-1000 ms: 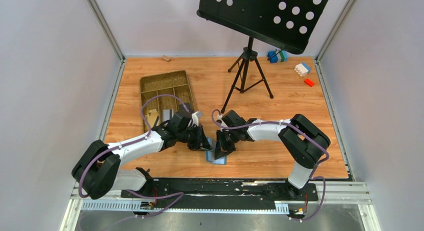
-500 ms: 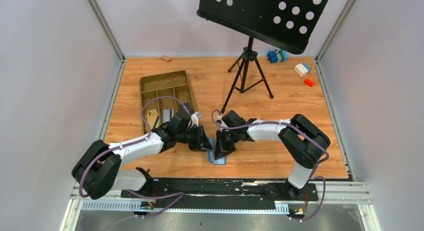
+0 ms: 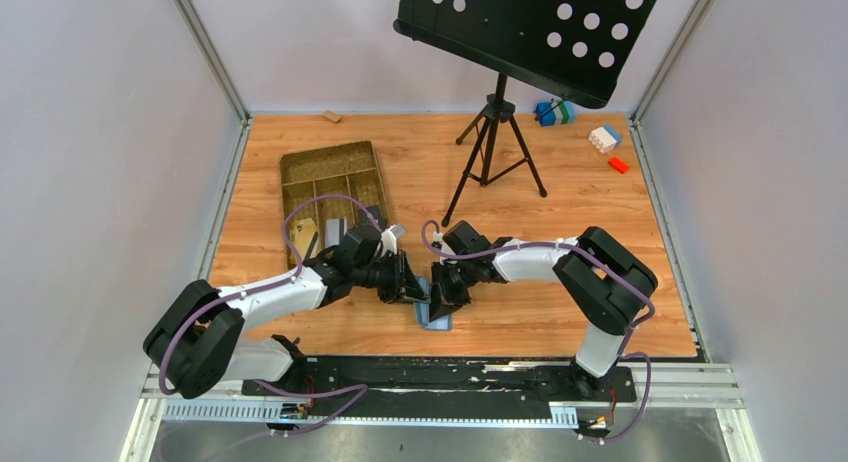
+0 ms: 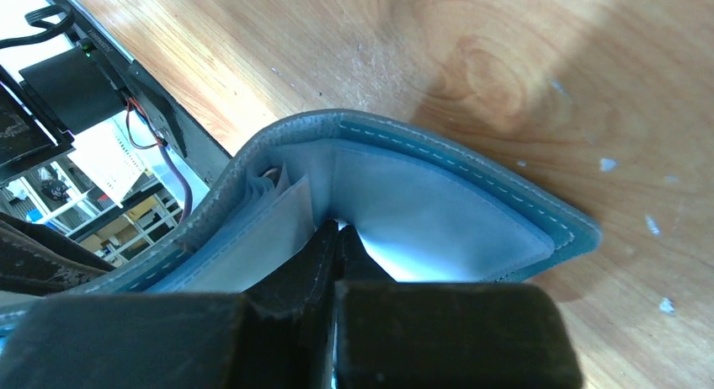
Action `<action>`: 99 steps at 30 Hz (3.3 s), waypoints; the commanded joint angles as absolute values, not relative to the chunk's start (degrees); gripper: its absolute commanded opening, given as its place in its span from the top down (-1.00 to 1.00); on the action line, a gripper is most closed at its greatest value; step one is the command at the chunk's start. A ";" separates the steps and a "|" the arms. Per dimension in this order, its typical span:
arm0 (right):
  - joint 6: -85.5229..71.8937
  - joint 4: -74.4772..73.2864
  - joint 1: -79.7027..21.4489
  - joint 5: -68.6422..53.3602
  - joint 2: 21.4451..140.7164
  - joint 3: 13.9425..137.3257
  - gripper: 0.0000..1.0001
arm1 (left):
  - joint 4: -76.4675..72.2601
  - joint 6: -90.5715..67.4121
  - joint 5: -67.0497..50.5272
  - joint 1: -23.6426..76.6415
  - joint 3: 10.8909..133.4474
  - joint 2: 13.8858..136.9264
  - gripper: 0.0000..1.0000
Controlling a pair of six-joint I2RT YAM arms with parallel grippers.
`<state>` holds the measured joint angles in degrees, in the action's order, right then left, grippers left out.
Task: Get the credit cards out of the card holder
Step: Remove the credit card from the card holder.
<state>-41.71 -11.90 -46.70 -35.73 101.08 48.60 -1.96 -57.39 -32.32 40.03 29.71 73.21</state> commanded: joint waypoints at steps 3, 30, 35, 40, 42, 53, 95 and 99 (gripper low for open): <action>-40.53 -7.05 -47.29 -37.90 102.03 50.29 1.00 | -9.96 -59.34 -36.29 40.43 30.22 72.37 0.61; -38.86 -9.55 -42.35 -37.66 94.32 44.91 0.96 | 1.48 -57.88 -28.95 40.43 29.44 69.78 1.00; -37.36 -11.08 -39.18 -37.69 88.22 42.06 0.85 | 3.11 -58.48 -28.22 40.43 28.85 69.04 1.00; -34.96 -14.38 -37.09 -37.64 84.45 41.88 0.70 | 4.15 -58.90 -26.24 40.43 28.09 68.33 1.00; -35.22 -13.37 -35.52 -39.67 83.35 40.88 0.65 | 4.28 -59.07 -25.66 40.43 27.68 68.29 1.00; -34.84 -8.87 -33.36 -47.06 85.42 39.14 0.10 | 6.86 -57.16 -22.21 40.43 27.79 70.24 1.00; -27.27 -27.33 -43.76 -19.58 91.74 52.30 0.85 | 3.58 -57.99 -25.00 40.60 28.68 75.47 0.02; -27.72 -27.12 -43.68 -20.84 90.44 52.11 0.93 | 3.48 -57.67 -24.84 41.02 29.35 77.49 0.00</action>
<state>-27.18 -27.35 -43.38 -18.98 93.36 50.59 5.78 -57.52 -24.16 40.34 27.88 75.83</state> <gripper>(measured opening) 0.082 0.498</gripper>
